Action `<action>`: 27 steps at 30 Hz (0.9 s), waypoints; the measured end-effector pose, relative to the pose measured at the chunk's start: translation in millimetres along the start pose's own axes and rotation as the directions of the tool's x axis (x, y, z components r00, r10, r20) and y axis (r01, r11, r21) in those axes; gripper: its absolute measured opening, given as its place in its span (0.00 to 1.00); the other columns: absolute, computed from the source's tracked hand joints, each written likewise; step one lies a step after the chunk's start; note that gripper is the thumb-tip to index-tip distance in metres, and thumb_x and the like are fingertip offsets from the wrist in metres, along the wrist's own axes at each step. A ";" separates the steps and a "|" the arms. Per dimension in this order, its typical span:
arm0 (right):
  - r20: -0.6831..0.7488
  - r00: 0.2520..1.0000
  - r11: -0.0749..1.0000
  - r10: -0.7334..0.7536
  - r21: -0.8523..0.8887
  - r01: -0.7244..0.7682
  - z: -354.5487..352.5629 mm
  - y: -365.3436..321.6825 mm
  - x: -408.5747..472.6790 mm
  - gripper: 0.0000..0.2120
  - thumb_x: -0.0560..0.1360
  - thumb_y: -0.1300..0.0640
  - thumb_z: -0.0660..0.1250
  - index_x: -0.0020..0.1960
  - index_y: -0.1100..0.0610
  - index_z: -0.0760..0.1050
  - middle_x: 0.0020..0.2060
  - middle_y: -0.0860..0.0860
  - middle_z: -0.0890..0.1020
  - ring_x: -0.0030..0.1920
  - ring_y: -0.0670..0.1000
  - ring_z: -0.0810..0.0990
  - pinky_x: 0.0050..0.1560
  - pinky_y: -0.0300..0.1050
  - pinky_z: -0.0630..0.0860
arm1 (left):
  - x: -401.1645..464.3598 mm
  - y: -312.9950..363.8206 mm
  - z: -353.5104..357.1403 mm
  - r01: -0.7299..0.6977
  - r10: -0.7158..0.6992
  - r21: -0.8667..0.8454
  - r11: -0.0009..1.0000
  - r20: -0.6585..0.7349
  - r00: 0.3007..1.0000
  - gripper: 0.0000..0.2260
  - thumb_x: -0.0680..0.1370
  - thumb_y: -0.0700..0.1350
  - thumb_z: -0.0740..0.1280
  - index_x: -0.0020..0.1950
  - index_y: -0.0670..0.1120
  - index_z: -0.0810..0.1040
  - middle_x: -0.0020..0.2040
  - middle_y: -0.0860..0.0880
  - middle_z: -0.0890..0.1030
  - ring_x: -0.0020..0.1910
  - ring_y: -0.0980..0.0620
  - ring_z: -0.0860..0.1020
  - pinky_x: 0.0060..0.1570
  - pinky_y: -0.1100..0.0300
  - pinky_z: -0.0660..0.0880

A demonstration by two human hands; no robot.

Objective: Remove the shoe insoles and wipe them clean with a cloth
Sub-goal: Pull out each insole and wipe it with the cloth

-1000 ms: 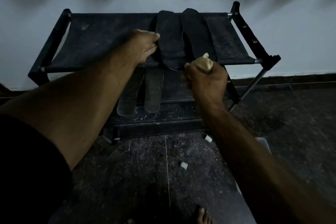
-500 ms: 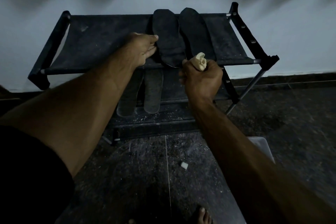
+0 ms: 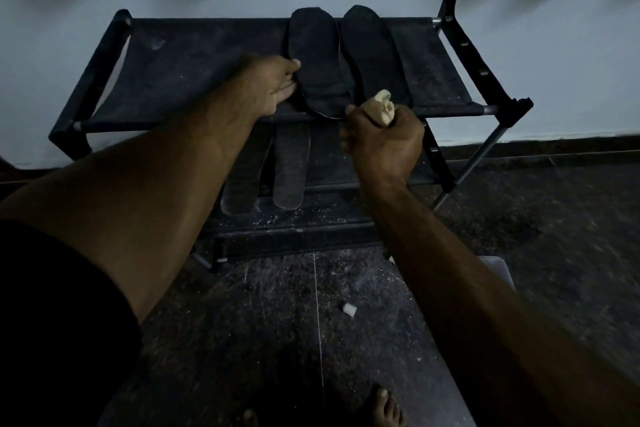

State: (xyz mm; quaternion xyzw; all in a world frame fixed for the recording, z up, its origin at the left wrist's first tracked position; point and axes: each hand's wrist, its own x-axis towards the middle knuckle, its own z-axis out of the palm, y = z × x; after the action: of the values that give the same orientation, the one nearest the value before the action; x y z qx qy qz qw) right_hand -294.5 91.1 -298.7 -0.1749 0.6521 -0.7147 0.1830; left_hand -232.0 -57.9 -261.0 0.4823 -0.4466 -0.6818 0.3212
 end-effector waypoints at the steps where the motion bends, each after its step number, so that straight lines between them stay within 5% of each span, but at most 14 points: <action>1: 0.008 1.000 1.000 -0.007 -0.013 0.007 -1.2 -0.2 0.1 0.08 0.72 0.61 0.74 0.45 0.60 0.76 0.35 0.57 0.83 0.31 0.52 0.83 0.31 0.47 0.81 | -0.1 0.1 -0.3 0.001 -0.001 0.016 1.000 0.008 1.000 0.15 0.80 0.38 0.65 0.66 0.38 0.72 0.64 0.44 0.77 0.58 0.53 0.78 0.48 0.67 0.76; 4: 0.042 0.998 0.999 -0.037 -0.036 0.038 -7.1 1.2 -2.7 0.08 0.72 0.59 0.74 0.45 0.60 0.76 0.35 0.57 0.83 0.33 0.55 0.84 0.34 0.53 0.82 | -2.5 1.8 -1.1 0.007 -0.009 0.047 0.999 0.038 0.999 0.16 0.81 0.41 0.65 0.68 0.39 0.71 0.65 0.44 0.76 0.64 0.52 0.75 0.55 0.66 0.74; 8: 0.075 0.995 0.996 -0.059 -0.055 0.064 -21.8 5.7 -17.1 0.09 0.71 0.52 0.74 0.43 0.56 0.76 0.38 0.57 0.83 0.39 0.60 0.83 0.36 0.61 0.81 | -11.7 4.6 -4.5 -0.031 0.031 0.044 0.999 -0.012 0.999 0.12 0.82 0.43 0.62 0.64 0.42 0.74 0.49 0.48 0.78 0.47 0.57 0.77 0.41 0.70 0.77; 12: 0.092 0.996 0.993 -0.019 -0.116 0.030 -36.9 12.8 -38.8 0.08 0.72 0.51 0.72 0.41 0.53 0.75 0.37 0.55 0.82 0.40 0.59 0.83 0.37 0.61 0.81 | -35.7 4.2 -19.2 -0.187 0.182 -0.043 0.981 -0.110 0.977 0.07 0.81 0.42 0.63 0.43 0.45 0.74 0.41 0.47 0.78 0.38 0.55 0.77 0.37 0.66 0.75; 16: 0.139 0.989 0.984 0.050 -0.174 -0.025 -45.8 27.1 -56.0 0.06 0.74 0.52 0.71 0.44 0.53 0.75 0.40 0.55 0.83 0.41 0.57 0.84 0.40 0.61 0.82 | -84.8 -15.0 -42.1 -0.248 0.270 -0.259 0.934 0.056 0.961 0.06 0.82 0.43 0.61 0.56 0.43 0.76 0.54 0.44 0.84 0.52 0.50 0.83 0.48 0.64 0.78; 22: 0.167 0.964 0.964 0.205 -0.205 -0.169 -44.8 53.1 -69.8 0.06 0.76 0.57 0.69 0.42 0.51 0.73 0.40 0.53 0.82 0.44 0.58 0.84 0.44 0.60 0.82 | -124.0 -84.7 -80.7 -0.067 0.095 -0.357 0.932 0.061 0.994 0.14 0.82 0.47 0.59 0.63 0.42 0.76 0.54 0.45 0.84 0.53 0.50 0.83 0.47 0.63 0.78; 27: 0.227 0.916 0.931 0.330 -0.241 -0.275 -38.6 83.5 -71.3 0.03 0.76 0.61 0.68 0.43 0.59 0.76 0.37 0.54 0.81 0.38 0.53 0.81 0.40 0.52 0.81 | -128.9 -146.9 -97.9 0.064 -0.067 -0.360 0.931 0.005 0.998 0.14 0.83 0.47 0.58 0.62 0.41 0.77 0.53 0.45 0.84 0.52 0.50 0.84 0.46 0.63 0.79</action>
State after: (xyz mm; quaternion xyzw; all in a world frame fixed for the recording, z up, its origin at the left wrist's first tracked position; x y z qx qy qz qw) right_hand -248.4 152.6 -386.1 -0.1828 0.7108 -0.5772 0.3581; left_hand -98.3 82.8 -361.5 0.4323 -0.2968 -0.7607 0.3826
